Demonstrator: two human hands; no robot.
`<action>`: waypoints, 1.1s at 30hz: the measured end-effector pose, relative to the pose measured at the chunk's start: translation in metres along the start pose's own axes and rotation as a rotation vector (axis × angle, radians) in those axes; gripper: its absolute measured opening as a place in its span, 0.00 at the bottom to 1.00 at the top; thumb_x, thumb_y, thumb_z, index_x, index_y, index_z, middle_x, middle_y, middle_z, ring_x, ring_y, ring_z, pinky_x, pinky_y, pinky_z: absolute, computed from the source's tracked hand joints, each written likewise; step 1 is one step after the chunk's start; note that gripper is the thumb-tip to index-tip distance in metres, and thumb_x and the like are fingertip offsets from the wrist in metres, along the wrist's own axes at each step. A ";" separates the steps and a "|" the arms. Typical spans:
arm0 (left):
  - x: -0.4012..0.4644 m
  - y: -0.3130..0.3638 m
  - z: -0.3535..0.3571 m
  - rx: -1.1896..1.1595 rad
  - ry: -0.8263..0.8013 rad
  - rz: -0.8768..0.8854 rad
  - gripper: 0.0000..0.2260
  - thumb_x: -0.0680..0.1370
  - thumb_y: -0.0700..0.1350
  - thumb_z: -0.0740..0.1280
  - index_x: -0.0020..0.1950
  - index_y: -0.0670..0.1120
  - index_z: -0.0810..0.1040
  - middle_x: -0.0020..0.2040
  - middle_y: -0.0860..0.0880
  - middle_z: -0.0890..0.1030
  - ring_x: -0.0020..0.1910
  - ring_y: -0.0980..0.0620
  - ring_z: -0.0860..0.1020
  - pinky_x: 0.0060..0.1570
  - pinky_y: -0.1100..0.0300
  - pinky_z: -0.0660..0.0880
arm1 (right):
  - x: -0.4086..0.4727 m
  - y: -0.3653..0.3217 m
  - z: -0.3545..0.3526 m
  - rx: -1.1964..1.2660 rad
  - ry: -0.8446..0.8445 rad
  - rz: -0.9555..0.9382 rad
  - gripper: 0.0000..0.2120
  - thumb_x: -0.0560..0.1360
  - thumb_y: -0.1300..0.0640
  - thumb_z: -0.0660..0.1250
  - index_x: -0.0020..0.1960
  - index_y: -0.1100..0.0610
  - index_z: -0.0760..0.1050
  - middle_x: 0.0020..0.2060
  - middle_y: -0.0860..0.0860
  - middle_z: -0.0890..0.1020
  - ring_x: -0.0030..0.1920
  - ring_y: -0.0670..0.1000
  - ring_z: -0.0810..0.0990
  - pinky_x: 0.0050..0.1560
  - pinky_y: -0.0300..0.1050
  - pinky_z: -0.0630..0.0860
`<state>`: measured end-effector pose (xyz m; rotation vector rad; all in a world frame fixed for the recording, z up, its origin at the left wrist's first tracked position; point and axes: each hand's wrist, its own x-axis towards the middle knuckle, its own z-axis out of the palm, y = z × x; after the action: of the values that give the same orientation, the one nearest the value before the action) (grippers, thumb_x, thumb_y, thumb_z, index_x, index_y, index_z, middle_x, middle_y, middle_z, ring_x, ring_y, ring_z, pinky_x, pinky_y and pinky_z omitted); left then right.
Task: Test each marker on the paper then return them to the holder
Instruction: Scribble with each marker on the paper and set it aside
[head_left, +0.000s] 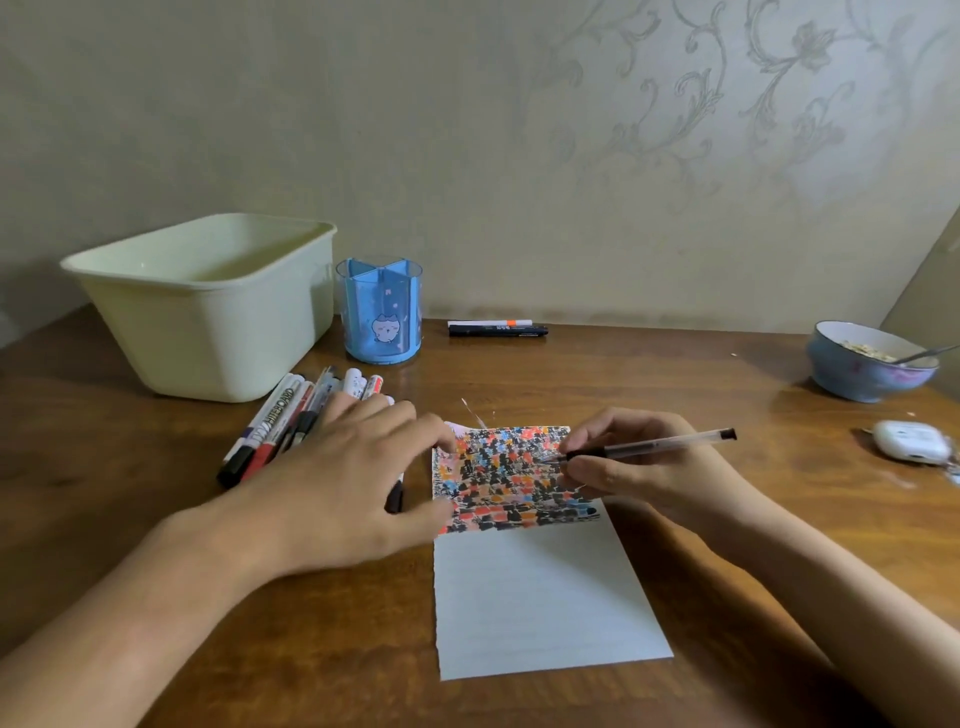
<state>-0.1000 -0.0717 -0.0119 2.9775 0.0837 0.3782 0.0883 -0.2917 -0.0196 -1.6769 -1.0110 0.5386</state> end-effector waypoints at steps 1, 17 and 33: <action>0.000 0.000 0.002 0.071 -0.061 -0.001 0.23 0.75 0.72 0.56 0.66 0.65 0.64 0.52 0.62 0.67 0.58 0.64 0.60 0.63 0.64 0.51 | 0.000 0.001 0.001 -0.010 -0.007 -0.001 0.10 0.69 0.56 0.74 0.48 0.60 0.82 0.46 0.58 0.86 0.49 0.59 0.86 0.51 0.57 0.83; 0.001 0.029 0.019 0.138 -0.076 -0.024 0.38 0.68 0.80 0.54 0.70 0.60 0.69 0.52 0.55 0.68 0.57 0.52 0.61 0.64 0.51 0.52 | -0.013 -0.016 0.039 -0.044 -0.053 -0.030 0.09 0.72 0.54 0.72 0.47 0.58 0.83 0.38 0.56 0.86 0.40 0.55 0.86 0.40 0.44 0.82; 0.002 0.032 0.024 0.133 -0.055 -0.026 0.38 0.67 0.80 0.54 0.69 0.60 0.69 0.53 0.55 0.71 0.58 0.52 0.63 0.64 0.51 0.53 | -0.018 -0.016 0.069 -0.311 0.028 -0.093 0.08 0.71 0.65 0.71 0.38 0.53 0.82 0.29 0.51 0.83 0.28 0.45 0.79 0.32 0.40 0.76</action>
<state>-0.0914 -0.1064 -0.0295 3.1121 0.1469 0.2981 0.0201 -0.2671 -0.0312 -1.8915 -1.1924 0.3065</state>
